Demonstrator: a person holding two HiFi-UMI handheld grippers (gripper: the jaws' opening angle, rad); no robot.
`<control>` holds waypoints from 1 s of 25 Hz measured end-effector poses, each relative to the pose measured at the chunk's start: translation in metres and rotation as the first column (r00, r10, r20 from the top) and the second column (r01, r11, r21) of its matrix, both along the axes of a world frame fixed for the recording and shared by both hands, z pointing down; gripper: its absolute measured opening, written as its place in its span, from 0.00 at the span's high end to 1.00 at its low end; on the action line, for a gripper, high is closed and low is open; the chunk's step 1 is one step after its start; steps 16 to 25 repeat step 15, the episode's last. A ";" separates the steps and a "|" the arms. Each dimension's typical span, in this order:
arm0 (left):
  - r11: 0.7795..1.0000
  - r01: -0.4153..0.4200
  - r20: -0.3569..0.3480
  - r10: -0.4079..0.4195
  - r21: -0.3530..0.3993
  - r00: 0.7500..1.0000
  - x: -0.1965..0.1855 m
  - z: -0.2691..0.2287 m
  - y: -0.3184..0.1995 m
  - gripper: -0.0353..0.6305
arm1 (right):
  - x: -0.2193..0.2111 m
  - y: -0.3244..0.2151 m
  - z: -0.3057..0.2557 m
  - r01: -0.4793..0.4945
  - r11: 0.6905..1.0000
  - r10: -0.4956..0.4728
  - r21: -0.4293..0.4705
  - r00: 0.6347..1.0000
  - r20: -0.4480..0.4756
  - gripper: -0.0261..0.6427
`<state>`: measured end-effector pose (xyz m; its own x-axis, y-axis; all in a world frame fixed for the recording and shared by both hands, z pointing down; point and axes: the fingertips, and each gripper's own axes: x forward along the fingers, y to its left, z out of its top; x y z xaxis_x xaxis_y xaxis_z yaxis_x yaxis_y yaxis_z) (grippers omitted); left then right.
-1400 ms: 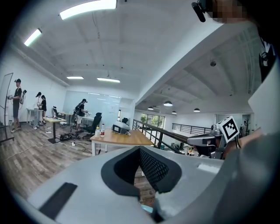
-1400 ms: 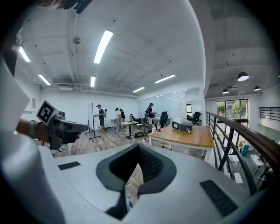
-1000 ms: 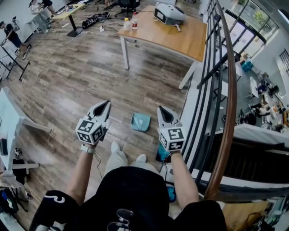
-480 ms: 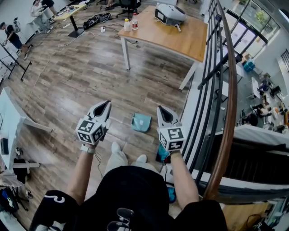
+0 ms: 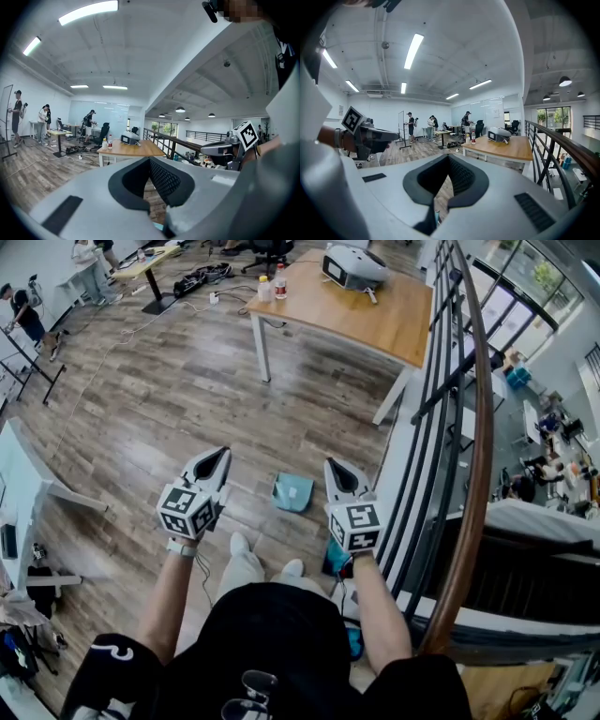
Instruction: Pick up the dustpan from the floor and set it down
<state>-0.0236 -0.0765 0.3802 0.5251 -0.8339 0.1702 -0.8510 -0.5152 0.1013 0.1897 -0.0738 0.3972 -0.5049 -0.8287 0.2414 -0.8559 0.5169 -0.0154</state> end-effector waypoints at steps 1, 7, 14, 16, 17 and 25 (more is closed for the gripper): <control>1.000 0.000 -0.001 0.000 -0.001 1.000 0.000 0.001 -0.001 0.95 | 0.000 -0.001 0.000 0.001 1.000 -0.001 0.005 1.000 0.000 0.97; 1.000 -0.012 -0.001 0.012 -0.004 1.000 0.002 0.005 -0.001 0.95 | 0.000 -0.001 0.001 0.006 1.000 -0.005 0.008 1.000 -0.012 0.97; 1.000 -0.018 -0.009 0.018 -0.016 1.000 0.003 0.006 -0.005 0.95 | -0.001 -0.006 0.002 0.005 1.000 -0.005 0.011 1.000 -0.011 0.97; 1.000 -0.018 -0.010 0.018 -0.017 1.000 0.003 0.006 -0.006 0.95 | -0.001 -0.007 0.002 0.006 1.000 -0.005 0.016 1.000 -0.014 0.97; 1.000 -0.018 -0.010 0.018 -0.017 1.000 0.003 0.006 -0.006 0.95 | -0.001 -0.007 0.002 0.006 1.000 -0.005 0.016 1.000 -0.014 0.97; 1.000 -0.018 -0.010 0.018 -0.017 1.000 0.003 0.006 -0.006 0.95 | -0.001 -0.007 0.002 0.006 1.000 -0.005 0.016 1.000 -0.014 0.97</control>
